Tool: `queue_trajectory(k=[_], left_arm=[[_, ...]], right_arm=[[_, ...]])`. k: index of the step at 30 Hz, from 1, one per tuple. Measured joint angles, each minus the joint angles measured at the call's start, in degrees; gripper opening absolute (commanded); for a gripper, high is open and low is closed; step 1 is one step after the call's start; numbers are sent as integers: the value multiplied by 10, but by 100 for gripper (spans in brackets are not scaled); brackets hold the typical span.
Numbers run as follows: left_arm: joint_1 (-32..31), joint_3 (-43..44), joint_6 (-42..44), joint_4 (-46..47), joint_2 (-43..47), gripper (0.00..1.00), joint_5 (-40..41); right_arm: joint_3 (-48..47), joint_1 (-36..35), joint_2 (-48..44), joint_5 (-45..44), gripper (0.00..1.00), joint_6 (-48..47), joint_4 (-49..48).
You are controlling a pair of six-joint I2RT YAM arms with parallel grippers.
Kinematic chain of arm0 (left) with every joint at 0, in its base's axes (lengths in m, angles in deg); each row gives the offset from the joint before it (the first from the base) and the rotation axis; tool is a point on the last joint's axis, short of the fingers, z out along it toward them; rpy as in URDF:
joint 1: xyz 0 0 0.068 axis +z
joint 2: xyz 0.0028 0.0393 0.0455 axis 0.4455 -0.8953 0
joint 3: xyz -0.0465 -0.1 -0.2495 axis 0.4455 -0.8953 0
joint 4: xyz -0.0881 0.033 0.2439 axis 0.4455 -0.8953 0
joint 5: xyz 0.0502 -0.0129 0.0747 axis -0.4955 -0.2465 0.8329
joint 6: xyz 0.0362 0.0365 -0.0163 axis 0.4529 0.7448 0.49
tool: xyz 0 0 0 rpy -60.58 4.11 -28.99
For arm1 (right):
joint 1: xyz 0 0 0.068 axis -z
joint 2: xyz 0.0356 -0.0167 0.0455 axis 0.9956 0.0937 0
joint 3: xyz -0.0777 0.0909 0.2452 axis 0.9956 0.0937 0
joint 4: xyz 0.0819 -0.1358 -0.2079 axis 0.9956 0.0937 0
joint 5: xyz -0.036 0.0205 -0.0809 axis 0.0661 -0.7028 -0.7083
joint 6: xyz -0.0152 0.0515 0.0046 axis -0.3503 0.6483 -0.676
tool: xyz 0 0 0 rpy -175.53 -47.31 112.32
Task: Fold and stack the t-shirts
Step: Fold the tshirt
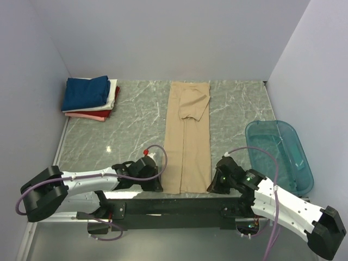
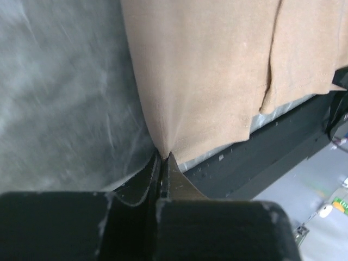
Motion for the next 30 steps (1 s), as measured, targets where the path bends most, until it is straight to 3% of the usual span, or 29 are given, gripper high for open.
queue_trajectory(k=[9, 16, 24, 30], left_arm=[[-41, 17, -1, -75, 52, 1, 47], [18, 139, 72, -105, -4, 1, 82], [123, 246, 113, -92, -109, 1, 82], [176, 344, 112, -91, -210, 1, 83]], right_arm=[[-37, -56, -28, -26, 0, 7, 61], [-192, -47, 77, -114, 0, -37, 68], [-238, 99, 193, -117, 0, -117, -14], [-313, 157, 292, -107, 0, -154, -70]])
